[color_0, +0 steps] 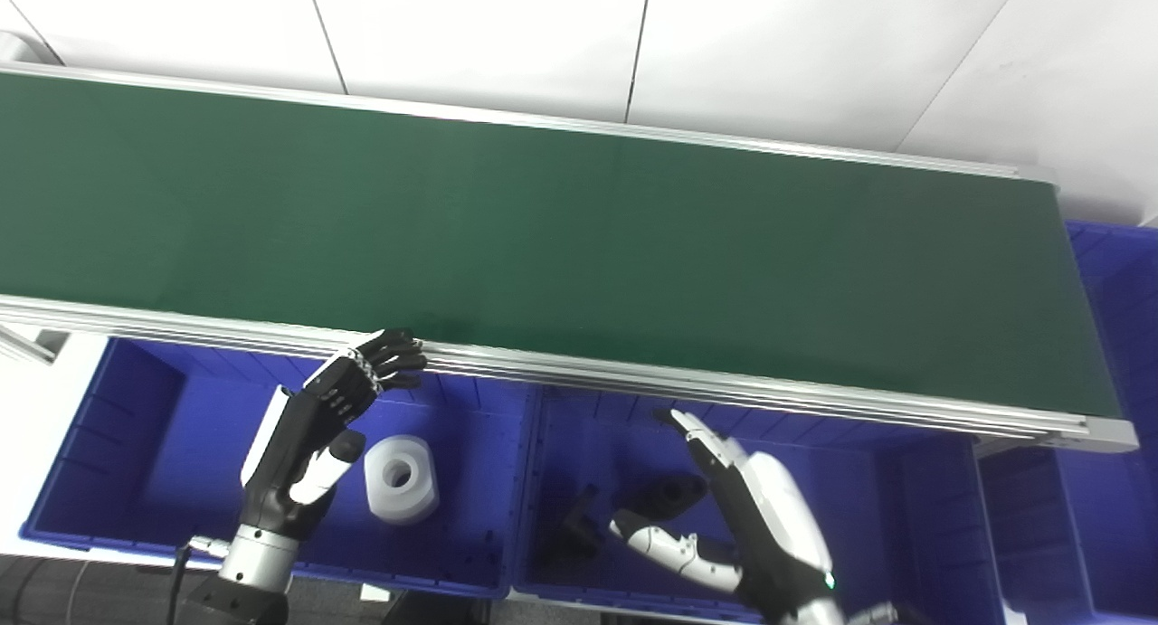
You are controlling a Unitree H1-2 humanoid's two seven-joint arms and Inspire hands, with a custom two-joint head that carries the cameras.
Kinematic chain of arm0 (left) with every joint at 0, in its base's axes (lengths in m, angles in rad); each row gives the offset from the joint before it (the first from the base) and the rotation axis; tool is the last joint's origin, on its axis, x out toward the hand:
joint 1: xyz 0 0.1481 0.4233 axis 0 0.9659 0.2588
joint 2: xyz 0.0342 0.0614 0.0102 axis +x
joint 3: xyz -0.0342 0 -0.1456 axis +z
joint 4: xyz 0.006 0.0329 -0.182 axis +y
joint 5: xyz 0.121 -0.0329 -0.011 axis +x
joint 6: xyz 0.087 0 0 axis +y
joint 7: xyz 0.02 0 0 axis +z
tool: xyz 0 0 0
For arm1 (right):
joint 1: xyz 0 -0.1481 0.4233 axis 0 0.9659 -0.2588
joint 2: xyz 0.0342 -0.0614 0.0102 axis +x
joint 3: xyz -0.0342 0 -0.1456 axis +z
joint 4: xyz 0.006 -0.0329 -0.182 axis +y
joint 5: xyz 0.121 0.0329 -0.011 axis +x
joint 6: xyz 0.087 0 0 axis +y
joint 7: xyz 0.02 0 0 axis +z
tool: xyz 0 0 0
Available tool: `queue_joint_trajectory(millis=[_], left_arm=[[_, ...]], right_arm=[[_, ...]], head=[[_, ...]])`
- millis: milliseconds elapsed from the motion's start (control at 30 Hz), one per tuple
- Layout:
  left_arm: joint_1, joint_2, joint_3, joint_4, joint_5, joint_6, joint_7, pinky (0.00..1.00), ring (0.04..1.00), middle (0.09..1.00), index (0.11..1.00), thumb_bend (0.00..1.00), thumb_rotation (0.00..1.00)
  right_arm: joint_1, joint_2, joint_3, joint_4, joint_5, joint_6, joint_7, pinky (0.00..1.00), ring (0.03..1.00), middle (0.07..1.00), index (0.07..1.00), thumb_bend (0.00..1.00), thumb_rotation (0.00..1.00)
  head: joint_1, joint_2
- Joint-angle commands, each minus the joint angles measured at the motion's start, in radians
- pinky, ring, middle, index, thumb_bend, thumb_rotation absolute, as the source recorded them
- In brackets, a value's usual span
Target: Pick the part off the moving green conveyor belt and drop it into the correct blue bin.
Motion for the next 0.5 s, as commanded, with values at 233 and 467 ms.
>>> queue_joint_trajectory(millis=[233,467], left_arm=[[0.014,0.041,-0.029,-0.041,0.014,-0.027,0.001,0.73,0.773,0.801,0.787,0.77,0.76],[0.022,0.067,-0.055,-0.038,0.036,-0.027,0.034,0.73,0.780,0.809,0.792,0.78,0.78]], right_arm=[[-0.011,-0.001,0.005,0.076,0.073,-0.179,-0.055,0.76,0.866,0.935,0.974,0.85,0.67],[-0.014,0.009,-0.001,0.119,0.065,-0.196,-0.080,0.78,0.890,0.965,0.997,0.84,0.63]], head=[[-0.017,-0.006],[-0.036,-0.034]])
